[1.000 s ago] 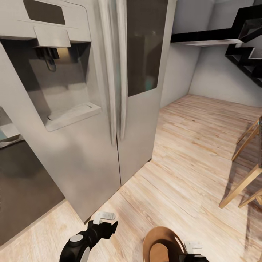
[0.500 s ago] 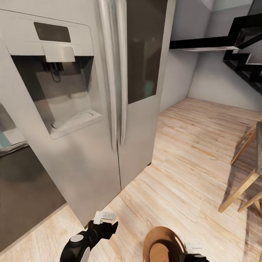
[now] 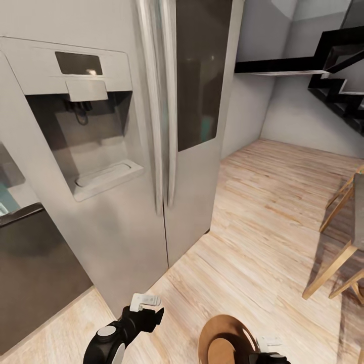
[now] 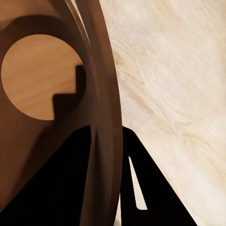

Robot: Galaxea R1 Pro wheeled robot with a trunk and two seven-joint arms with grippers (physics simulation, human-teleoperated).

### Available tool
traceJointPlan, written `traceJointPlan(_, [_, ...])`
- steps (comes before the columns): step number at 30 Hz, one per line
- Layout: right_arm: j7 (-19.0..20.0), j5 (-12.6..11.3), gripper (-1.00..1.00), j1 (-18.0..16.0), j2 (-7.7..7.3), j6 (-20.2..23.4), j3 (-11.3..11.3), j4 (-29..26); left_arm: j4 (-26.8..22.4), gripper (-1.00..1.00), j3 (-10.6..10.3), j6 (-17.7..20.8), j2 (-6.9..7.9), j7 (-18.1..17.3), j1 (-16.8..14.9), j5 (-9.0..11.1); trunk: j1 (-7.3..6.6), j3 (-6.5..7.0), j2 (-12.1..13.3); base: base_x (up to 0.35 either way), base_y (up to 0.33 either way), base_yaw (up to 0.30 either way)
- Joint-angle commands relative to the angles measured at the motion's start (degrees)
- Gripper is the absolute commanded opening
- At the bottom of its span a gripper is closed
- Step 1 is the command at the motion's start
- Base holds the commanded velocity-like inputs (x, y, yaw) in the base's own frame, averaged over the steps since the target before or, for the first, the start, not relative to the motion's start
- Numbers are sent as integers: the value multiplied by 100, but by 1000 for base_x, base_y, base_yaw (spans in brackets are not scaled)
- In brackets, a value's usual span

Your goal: Put the three can of soda from the living room inside the tash can in the kitchen.

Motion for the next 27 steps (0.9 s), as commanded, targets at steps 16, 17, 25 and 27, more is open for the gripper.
traceJointPlan(16, [30, -32, -100, -1, 1, -3, -6, -5, 0, 100, -5, 0, 1, 0, 0, 0, -352, 370, 643, 0, 0, 0])
traceJointPlan(17, [29, -32, -100, -1, 1, -4, -6, -7, 0, 100, -6, 0, 1, 0, 0, 0, -374, 397, 683, 0, 0, 0])
traceJointPlan(25, [27, -32, -100, -1, 1, -5, -6, -11, 0, 100, -5, 0, 1, -2, 0, 0, -550, 614, 1004, 0, 0, 0])
traceJointPlan(27, [27, -30, -100, -1, 1, -7, -6, -11, 0, 100, -2, 0, 1, -1, 0, 4, -594, 668, 1084, 0, 0, 0])
